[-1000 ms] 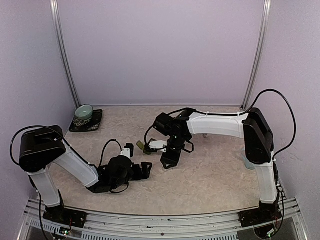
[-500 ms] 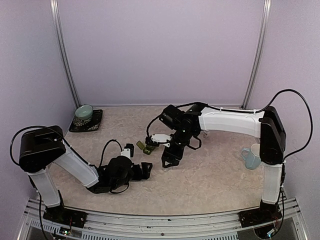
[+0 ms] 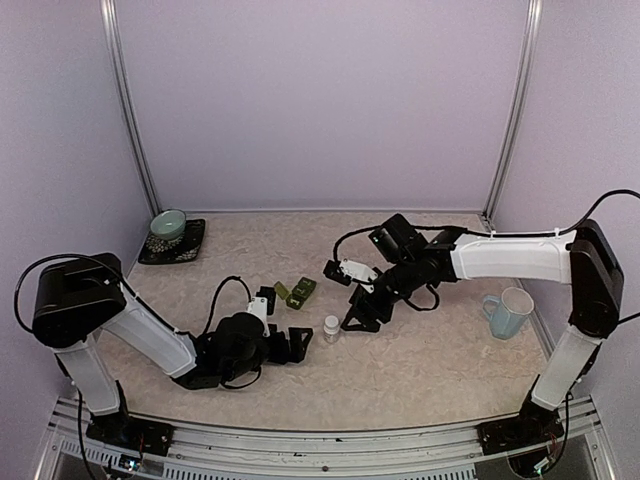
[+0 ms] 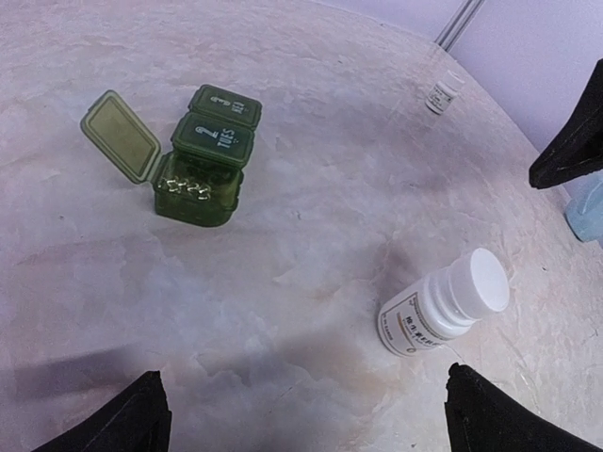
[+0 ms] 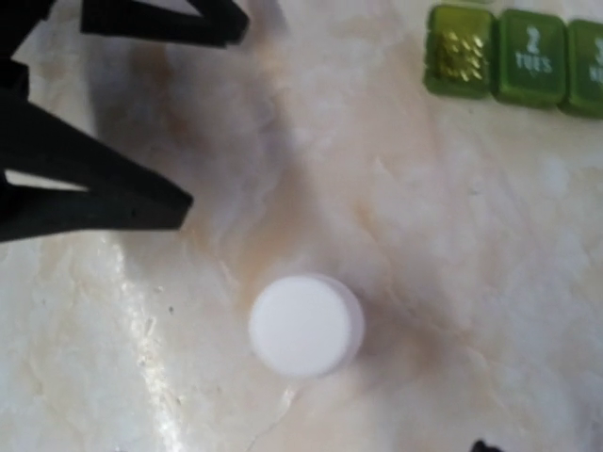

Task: Sort the pills into containers
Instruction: Close the lid of the pill bottle, then pick up the pill bottle from the center of the board.

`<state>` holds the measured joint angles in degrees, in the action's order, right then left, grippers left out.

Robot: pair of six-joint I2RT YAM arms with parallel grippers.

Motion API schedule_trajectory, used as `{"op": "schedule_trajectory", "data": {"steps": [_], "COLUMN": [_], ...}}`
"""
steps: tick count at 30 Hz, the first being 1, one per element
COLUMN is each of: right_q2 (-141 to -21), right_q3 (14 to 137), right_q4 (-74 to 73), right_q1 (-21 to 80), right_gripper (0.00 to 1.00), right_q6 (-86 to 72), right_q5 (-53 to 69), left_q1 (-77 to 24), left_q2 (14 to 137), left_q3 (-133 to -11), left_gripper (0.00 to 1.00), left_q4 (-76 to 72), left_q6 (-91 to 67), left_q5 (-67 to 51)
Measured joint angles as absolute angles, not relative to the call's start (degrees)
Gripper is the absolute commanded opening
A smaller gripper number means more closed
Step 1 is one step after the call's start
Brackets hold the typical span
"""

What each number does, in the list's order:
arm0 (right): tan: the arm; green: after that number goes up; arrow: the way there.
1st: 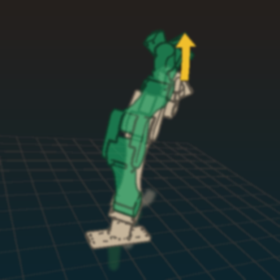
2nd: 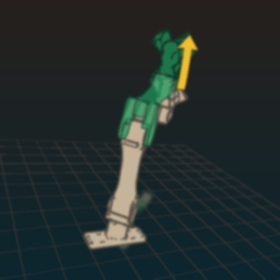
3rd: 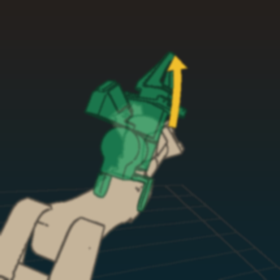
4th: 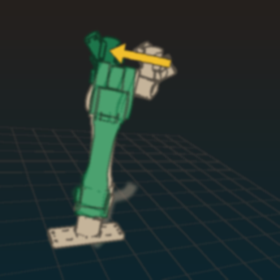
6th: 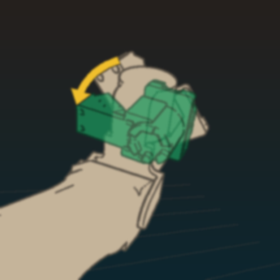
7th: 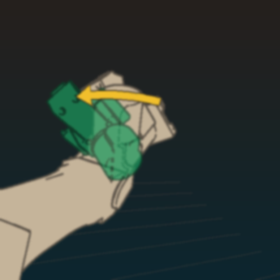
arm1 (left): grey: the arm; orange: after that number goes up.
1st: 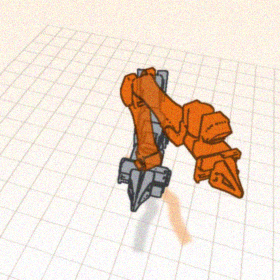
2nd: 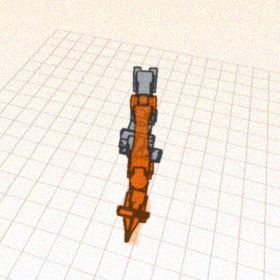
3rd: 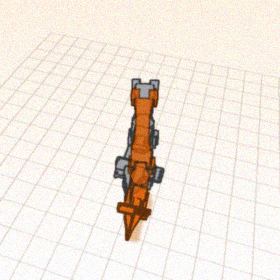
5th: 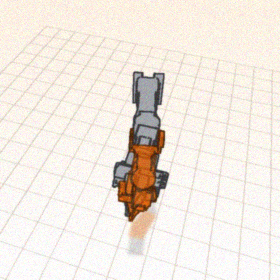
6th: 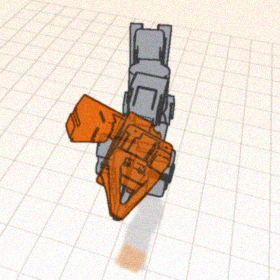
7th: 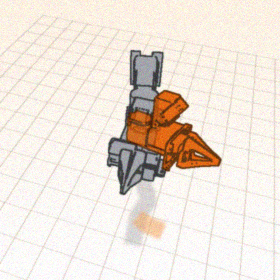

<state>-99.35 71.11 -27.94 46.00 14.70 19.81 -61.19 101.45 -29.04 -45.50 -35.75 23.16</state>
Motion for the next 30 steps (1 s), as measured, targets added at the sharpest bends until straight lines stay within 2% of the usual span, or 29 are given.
{"op": "schedule_trajectory", "data": {"steps": [5,14,24,30], "right_q2": [-97.25,-98.78,-104.14,-106.28], "right_q3": [63.83,61.45,61.91,63.31], "right_q4": [-19.05,-8.75,-7.14,-7.05], "right_q1": [46.04,47.31,49.06,49.12], "right_gripper": [0.75,0.75,0.73,0.68], "right_q6": [15.57,15.4,15.66,15.64], "right_q5": [20.58,19.99,19.25,17.52], "left_q1": [-61.28,-61.3,-61.32,-61.47], "left_q2": [101.82,101.84,101.84,101.84], "left_q3": [-28.91,-27.77,-25.43,-24.75], "left_gripper": [0.99,0.99,0.99,0.99], "left_q4": [-48.18,-49.93,-50.85,-51.99], "left_q6": [-35.51,-35.46,-35.55,-35.75], "left_q5": [22.15,21.91,22.52,22.72]}}
